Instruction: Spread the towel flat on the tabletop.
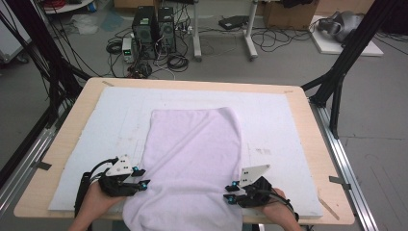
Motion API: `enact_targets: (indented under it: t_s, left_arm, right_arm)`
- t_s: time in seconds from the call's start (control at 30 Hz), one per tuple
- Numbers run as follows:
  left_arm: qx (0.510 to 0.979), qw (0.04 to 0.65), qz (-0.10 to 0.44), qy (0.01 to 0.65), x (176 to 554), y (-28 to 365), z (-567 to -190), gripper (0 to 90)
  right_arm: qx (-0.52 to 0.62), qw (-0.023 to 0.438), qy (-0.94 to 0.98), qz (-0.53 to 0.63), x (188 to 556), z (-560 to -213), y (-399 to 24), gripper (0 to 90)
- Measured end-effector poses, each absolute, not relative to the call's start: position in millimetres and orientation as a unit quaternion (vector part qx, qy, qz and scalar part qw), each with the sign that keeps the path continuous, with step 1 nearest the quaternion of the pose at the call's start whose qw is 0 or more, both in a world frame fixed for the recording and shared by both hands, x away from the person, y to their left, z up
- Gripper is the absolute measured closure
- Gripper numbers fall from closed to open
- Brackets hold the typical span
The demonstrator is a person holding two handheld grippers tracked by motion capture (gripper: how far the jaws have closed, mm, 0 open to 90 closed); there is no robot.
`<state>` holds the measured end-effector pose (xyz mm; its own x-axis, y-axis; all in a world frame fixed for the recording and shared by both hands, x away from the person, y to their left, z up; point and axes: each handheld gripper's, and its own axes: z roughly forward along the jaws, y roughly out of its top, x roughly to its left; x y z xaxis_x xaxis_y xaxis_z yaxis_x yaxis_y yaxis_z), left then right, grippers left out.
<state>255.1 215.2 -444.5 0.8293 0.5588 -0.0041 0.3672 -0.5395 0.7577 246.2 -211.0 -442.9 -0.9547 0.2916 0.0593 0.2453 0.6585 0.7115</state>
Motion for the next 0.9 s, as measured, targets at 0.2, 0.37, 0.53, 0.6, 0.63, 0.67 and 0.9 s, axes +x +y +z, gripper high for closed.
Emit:
enact_targets:
  t_s: [0.2, 0.37, 0.53, 0.6, 0.63, 0.67, 0.9]
  left_arm:
    - [0.869, 0.404, 0.128, 0.255, 246.5, 217.2, -442.1, 85.1]
    - [0.865, 0.417, 0.120, 0.254, 238.8, 220.4, -435.4, 75.8]
    - [0.863, 0.419, 0.115, 0.257, 240.4, 219.5, -432.1, 55.4]
    - [0.868, 0.408, 0.115, 0.258, 241.0, 219.0, -435.9, 55.3]
    - [0.872, 0.401, 0.113, 0.258, 241.3, 218.4, -439.1, 55.5]
    - [0.874, 0.395, 0.110, 0.259, 241.2, 217.6, -442.5, 55.5]
    - [0.873, 0.400, 0.107, 0.259, 235.1, 222.5, -443.3, 55.2]
  right_arm:
    - [0.127, 0.016, 0.914, 0.384, 243.6, -439.1, -214.7, 87.0]
    - [0.122, -0.003, 0.912, 0.391, 231.9, -424.3, -235.8, 81.2]
    - [0.155, 0.006, 0.896, 0.416, 241.8, -415.3, -241.5, 62.2]
    - [0.159, 0.015, 0.897, 0.413, 245.9, -416.0, -237.1, 60.5]
    - [0.158, 0.016, 0.898, 0.410, 247.8, -417.4, -234.2, 60.0]
    - [0.154, 0.019, 0.901, 0.406, 249.5, -419.1, -231.1, 59.9]
    - [0.150, -0.004, 0.916, 0.373, 247.6, -438.9, -220.9, 60.9]
